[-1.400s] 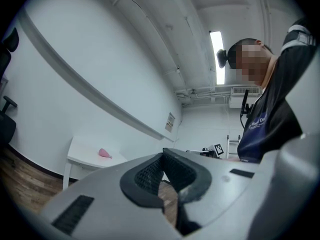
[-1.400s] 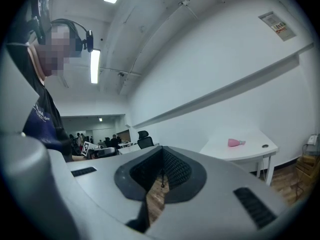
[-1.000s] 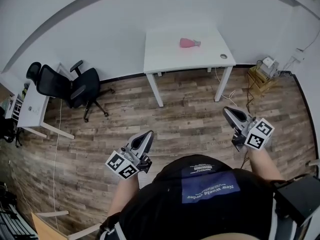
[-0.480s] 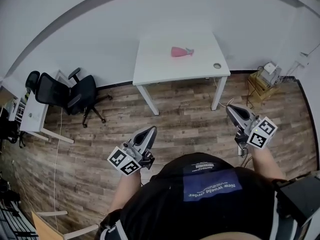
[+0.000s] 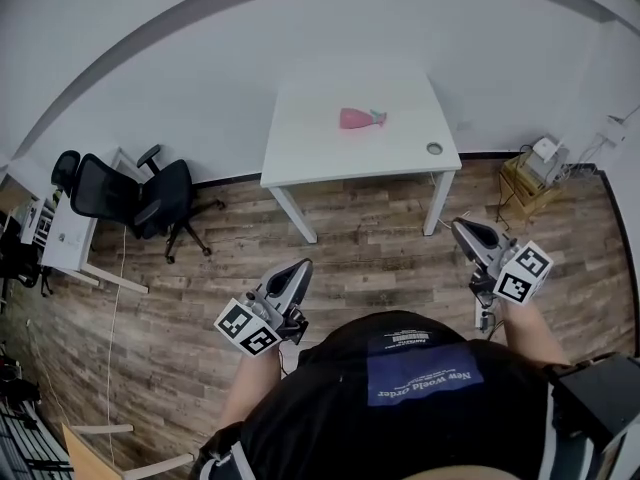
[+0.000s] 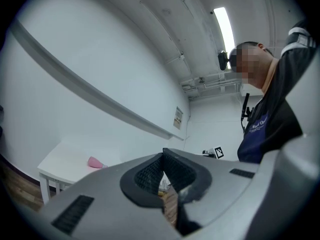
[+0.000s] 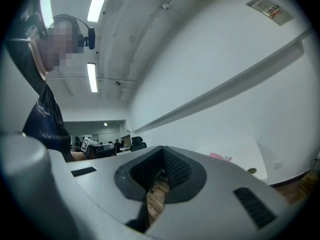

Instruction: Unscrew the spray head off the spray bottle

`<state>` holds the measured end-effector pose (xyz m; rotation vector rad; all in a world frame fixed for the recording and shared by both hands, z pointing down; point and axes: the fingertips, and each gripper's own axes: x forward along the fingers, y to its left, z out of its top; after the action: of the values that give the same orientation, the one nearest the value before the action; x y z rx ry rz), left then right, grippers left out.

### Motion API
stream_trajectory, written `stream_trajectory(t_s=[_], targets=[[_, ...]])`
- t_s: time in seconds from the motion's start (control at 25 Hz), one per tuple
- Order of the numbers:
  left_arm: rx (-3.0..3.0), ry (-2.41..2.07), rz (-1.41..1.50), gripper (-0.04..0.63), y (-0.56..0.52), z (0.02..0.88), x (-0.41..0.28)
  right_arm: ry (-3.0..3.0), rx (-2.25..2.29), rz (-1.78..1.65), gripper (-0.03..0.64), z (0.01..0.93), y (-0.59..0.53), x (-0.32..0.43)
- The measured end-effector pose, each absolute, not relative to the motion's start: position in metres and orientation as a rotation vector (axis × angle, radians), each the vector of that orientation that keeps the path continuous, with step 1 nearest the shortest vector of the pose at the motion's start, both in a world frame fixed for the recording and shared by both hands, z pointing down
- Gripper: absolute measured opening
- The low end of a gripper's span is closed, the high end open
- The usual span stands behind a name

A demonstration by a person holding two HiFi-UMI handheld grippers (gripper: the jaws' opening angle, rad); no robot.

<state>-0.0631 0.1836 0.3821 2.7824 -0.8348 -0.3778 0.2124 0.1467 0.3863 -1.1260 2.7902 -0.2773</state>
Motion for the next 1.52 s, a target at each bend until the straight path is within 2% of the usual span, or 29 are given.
stream_trajectory(t_s=[0.56, 1.08, 1.52], targets=[[2.805, -0.601, -0.396, -0.008, 0.056, 0.388, -0.079, 2.719, -1.351, -0.283, -0.006, 0.388, 0.064, 0.196], [2.824, -0.547, -0.405, -0.008, -0.078, 0.379, -0.183, 2.676, -1.4, -0.244, -0.006, 0.367, -0.057, 0.098], [2.783, -0.594, -0.381, -0.008, -0.127, 0.398, -0.215, 2.719, -1.36, -0.295, -0.006, 0.379, -0.117, 0.071]])
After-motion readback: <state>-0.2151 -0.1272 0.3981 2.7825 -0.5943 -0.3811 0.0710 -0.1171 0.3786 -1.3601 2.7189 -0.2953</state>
